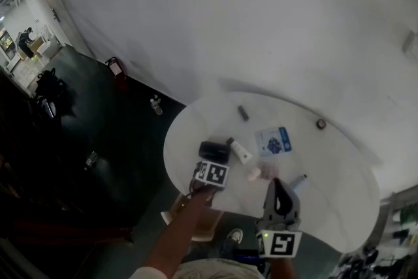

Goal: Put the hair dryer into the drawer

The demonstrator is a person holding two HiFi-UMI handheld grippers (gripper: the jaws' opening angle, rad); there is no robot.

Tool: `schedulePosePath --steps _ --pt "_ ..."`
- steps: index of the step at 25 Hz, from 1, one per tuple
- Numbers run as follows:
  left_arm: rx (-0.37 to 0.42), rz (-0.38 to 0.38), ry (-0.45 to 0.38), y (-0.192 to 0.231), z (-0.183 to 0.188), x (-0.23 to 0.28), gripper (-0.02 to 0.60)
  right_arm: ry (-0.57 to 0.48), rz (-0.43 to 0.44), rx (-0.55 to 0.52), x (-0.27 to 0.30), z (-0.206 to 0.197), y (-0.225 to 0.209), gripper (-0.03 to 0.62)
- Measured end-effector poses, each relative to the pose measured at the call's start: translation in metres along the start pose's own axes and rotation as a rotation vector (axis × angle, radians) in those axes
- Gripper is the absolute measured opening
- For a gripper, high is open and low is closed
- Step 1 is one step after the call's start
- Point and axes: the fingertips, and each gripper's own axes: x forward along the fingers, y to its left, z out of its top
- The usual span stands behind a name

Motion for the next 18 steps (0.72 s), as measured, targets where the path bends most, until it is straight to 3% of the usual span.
schedulePosePath --steps 3,18 --pt "-0.002 0.012 -0.008 0.0019 -0.0013 -0.0029 0.278 0.013 0.003 0.004 -0.0019 -0.002 0.0048 0.005" --pt "-0.06 -0.011 -0.069 0.0073 -0.0035 -0.0101 0.258 0.013 -0.004 -0.008 -0.0009 0.0008 0.0088 0.005"
